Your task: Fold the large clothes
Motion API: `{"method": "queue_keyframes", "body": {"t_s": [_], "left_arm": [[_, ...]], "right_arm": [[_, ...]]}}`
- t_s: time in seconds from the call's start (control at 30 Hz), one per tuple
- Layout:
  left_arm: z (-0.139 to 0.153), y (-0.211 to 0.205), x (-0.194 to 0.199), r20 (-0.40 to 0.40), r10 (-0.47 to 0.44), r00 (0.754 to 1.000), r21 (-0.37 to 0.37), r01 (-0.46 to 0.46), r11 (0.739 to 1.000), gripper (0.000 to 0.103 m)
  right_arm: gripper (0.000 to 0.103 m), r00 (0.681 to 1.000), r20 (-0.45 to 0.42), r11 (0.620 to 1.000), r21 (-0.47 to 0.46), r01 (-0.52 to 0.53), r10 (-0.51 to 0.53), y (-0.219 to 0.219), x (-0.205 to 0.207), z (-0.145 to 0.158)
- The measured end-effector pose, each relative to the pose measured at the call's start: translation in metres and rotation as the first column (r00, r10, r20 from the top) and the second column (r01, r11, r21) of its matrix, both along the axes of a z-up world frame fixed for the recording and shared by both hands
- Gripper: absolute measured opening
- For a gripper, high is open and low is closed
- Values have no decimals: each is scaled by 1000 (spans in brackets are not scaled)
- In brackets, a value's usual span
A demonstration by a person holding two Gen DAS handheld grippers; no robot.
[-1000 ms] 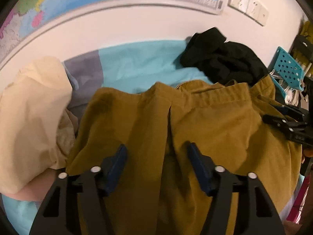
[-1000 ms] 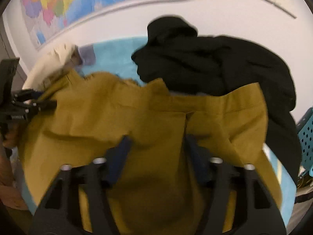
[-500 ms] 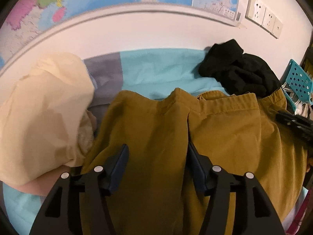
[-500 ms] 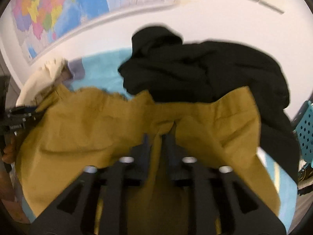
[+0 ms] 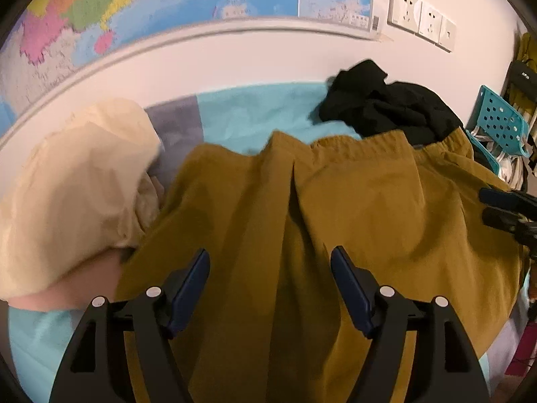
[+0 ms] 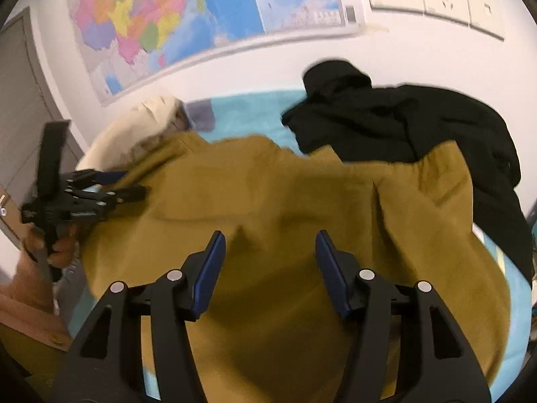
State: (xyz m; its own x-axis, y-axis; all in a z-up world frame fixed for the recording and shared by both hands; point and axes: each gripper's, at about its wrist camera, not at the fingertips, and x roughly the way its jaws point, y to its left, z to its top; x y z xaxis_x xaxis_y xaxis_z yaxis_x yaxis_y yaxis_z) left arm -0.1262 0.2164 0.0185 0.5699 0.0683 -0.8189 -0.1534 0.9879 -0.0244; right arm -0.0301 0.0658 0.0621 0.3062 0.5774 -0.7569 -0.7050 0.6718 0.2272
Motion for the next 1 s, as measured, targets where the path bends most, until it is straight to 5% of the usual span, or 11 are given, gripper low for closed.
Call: {"method": "queue_keyframes", "body": {"t_s": [0.2,0.5,0.67,1.0], "left_arm": [[-12,6,0,-12,18,1000,-31,-18,999,76],[11,30,-61,85,-21,996,-121,31,992,76],[-14,43,-74,35,20,999,-141,-15,990,76],[-3,29,-92,66,66,996,-39,-64,997,80]], "right_arm": [[54,999,-4,999,-17,39,-39,-1,11,-16],[57,998,-19,981,188,55,-52,-69,-25,22],[49,983,-50,979,100,180,-176,-99,-18,-4],[57,975,-47,964,152,220,-215,-105,-33,3]]}}
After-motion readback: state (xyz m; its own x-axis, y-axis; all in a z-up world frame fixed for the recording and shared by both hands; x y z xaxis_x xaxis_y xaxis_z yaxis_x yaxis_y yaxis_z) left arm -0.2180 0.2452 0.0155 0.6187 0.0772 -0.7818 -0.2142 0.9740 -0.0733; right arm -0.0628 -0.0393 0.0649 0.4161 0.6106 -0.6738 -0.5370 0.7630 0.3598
